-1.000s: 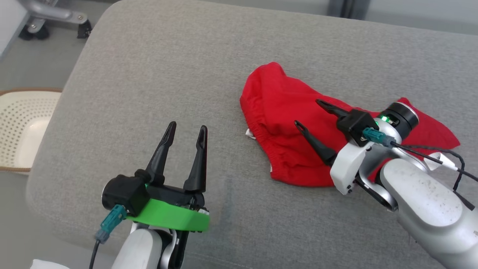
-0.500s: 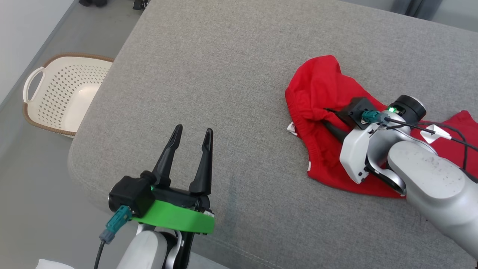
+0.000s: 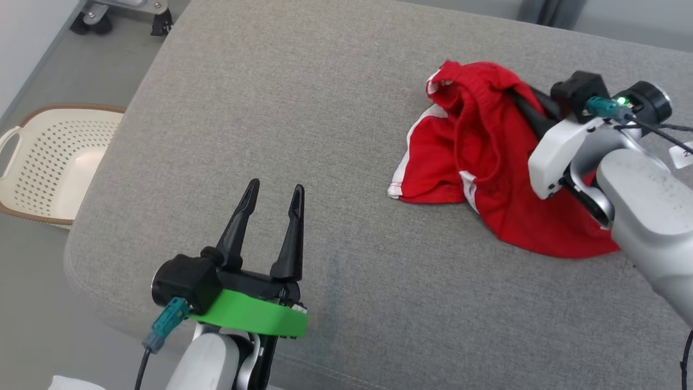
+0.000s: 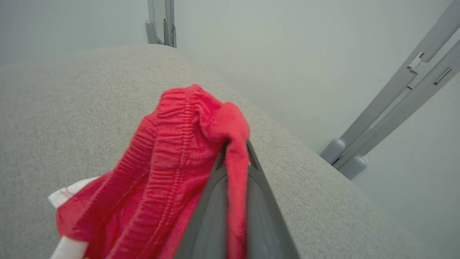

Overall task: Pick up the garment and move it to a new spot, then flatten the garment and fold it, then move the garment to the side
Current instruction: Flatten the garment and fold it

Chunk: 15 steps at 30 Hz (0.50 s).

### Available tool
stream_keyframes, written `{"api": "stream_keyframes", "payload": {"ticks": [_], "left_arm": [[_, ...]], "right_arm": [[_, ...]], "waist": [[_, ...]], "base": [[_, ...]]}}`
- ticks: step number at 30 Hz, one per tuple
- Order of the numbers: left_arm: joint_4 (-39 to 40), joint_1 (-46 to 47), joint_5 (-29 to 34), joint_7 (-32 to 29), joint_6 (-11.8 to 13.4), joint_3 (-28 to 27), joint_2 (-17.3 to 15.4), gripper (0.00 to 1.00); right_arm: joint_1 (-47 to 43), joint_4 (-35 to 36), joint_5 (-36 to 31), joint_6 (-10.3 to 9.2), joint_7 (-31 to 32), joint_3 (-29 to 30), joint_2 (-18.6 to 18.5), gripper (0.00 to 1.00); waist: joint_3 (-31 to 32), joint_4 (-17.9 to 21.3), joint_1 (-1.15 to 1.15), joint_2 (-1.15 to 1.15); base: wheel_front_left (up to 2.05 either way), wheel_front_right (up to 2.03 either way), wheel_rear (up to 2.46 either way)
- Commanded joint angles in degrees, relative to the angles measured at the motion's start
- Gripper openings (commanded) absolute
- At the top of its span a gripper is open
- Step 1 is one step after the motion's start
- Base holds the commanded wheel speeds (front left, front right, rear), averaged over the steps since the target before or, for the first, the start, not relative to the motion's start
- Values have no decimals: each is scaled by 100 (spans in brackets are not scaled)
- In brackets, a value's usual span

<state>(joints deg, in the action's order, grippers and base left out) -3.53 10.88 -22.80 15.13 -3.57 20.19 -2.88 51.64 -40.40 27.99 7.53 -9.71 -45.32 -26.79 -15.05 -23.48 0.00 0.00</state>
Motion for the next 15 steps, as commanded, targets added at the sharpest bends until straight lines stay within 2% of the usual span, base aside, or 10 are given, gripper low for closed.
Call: {"api": "stream_keyframes", "payload": {"ticks": [1,7,8,9,15], "left_arm": [[20,68,26,1,-21,9,-5,100],[27,114,-42,1,-13,86,-5,100],[9,106,-40,1,-10,85,-5,100],[-9,101,-37,1,-8,80,-5,100],[-64,111,15,1,-13,52,-5,100]], "right_arm": [[97,-116,-101,-9,-59,122,30,0],[130,-393,-219,-9,-49,356,272,0],[122,-420,-219,-9,-58,355,316,40],[114,-478,-220,-9,-72,358,365,100],[206,-912,-448,-9,-261,528,614,100]], "waist": [[-5,80,0,0],[-100,55,0,0],[-111,51,0,0],[-124,51,0,0],[-77,153,0,0]], "base": [[0,0,0],[0,0,0],[0,0,0],[0,0,0],[0,0,0]]}}
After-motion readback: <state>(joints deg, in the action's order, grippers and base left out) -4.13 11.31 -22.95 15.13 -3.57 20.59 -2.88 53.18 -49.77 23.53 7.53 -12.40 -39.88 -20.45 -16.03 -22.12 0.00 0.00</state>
